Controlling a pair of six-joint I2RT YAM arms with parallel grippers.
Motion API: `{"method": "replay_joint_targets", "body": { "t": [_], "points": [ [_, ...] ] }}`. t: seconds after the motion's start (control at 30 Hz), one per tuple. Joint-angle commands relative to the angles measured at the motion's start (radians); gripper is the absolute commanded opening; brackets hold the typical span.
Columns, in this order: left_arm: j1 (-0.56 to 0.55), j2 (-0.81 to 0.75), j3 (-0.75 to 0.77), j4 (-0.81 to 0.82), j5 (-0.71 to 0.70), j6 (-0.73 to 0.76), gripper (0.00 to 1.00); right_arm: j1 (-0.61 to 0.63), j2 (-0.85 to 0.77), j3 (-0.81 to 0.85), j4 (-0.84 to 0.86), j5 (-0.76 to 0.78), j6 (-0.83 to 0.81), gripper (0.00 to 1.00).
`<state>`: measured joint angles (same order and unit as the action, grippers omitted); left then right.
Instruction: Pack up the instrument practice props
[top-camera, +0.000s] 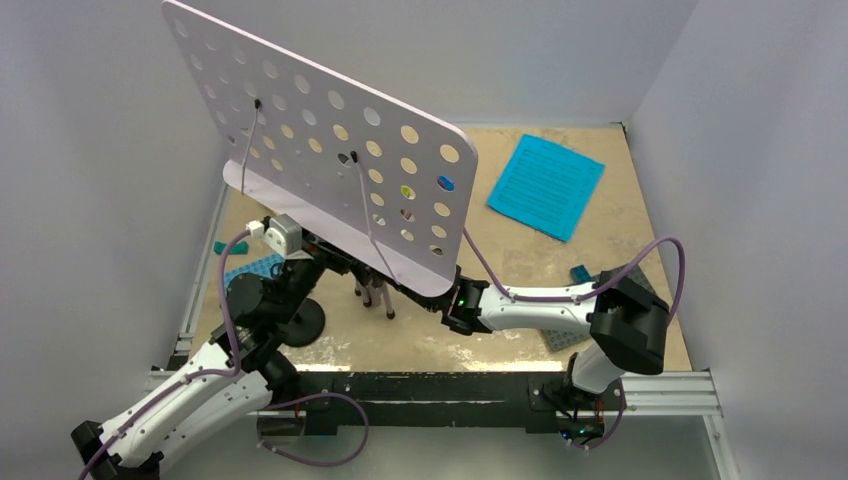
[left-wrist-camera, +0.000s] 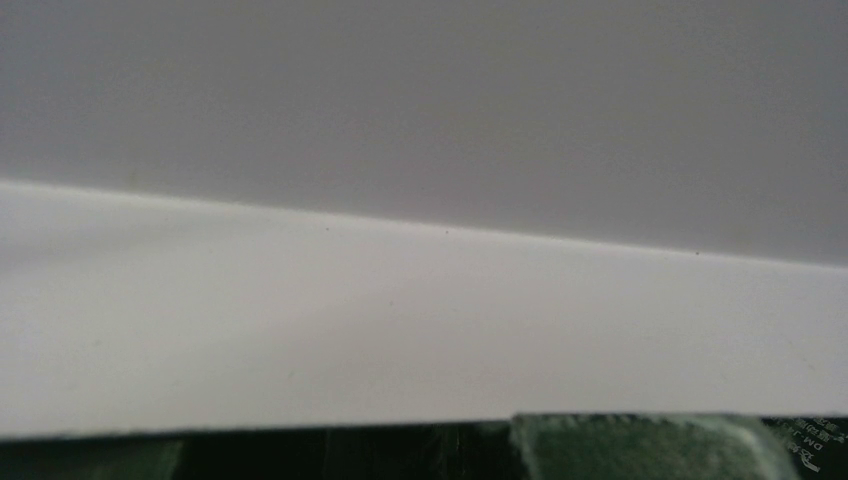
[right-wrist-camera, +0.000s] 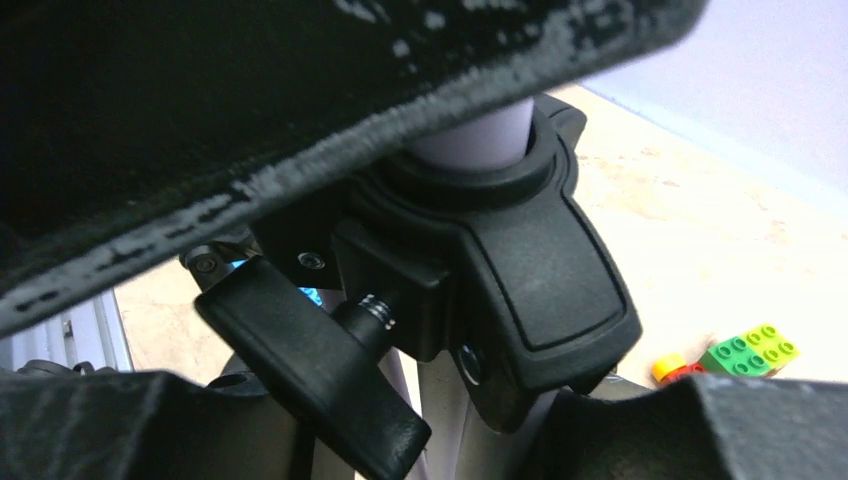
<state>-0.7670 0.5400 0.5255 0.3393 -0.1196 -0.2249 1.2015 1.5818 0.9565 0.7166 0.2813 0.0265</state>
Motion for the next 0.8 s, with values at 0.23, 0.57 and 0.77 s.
{"method": "replay_joint_targets", "body": {
  "t": [0.23, 0.57, 0.77],
  "points": [
    [-0.012, 0.021, -0.02, -0.253, 0.03, -0.074, 0.0, -0.02, -0.04, -0.036, 0.03, 0.137, -0.094, 0.31],
    [-0.012, 0.014, -0.026, -0.238, 0.054, -0.095, 0.0, -0.02, 0.003, 0.033, 0.028, 0.239, -0.069, 0.77],
    [-0.012, 0.006, -0.034, -0.234, 0.065, -0.102, 0.0, -0.02, 0.024, 0.057, 0.017, 0.166, -0.085, 0.4]
  ]
}}
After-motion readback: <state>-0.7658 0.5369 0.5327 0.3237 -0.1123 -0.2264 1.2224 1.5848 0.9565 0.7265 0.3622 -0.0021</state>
